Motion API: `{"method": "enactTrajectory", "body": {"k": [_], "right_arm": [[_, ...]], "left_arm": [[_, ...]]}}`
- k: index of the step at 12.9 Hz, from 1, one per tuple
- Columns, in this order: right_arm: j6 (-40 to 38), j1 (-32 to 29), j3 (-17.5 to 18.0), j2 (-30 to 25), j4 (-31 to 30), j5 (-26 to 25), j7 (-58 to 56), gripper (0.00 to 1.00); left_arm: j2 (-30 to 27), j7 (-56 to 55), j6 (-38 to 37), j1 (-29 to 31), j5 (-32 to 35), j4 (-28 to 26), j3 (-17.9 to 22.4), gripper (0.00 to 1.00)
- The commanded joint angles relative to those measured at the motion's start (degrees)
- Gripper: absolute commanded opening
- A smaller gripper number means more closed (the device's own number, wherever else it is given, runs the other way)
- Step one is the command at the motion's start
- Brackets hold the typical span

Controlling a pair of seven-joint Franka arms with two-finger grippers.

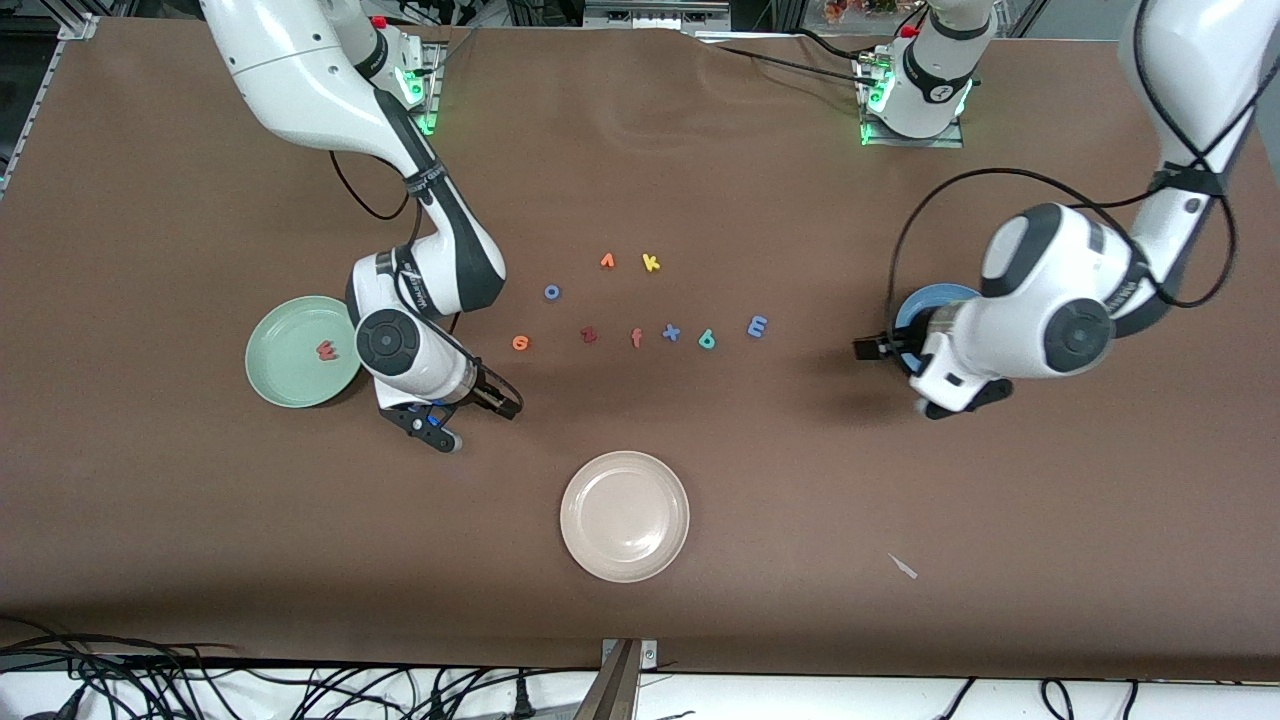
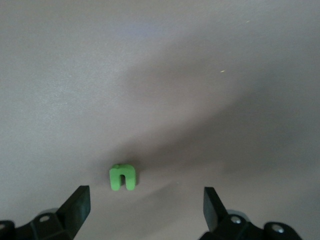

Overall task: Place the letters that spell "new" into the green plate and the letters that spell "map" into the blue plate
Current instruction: 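Grasp the green n with the right gripper while the left gripper grasps the blue letter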

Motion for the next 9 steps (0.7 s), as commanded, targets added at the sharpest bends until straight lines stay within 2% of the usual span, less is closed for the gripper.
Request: {"method": "enactTrajectory", "body": {"k": [1, 3, 6, 8, 9], "right_arm": [[1.74, 0.63, 0.28, 2.46, 1.76, 1.1, 0.38, 1.0], [2.88, 0.71, 0.28, 3.08, 1.76, 1.1, -0.06, 1.0], [3.94, 0.71, 0.37, 4.48, 2.46, 1.18, 0.03, 0.97], [5.17, 0.8, 0.97, 5.1, 2.55, 1.1, -0.06, 0.85], [5.26, 0.71, 1.15, 5.1, 2.55, 1.18, -0.15, 0.74]], "left_arm": [[-0.33, -4.67, 4.94, -5.17, -0.51, -2.86, -0.25, 0.99], [-0.24, -7.13, 10.46, -8.17, 0.63, -5.31, -0.08, 0.96], [2.21, -13.98, 17.85, -11.61, 8.17, -8.4, 0.28, 0.96], [3.79, -15.75, 18.66, -13.97, 12.48, -9.36, 0.63, 0.96], [3.97, -16.89, 18.75, -14.77, 15.46, -9.98, 1.24, 0.96]]}}
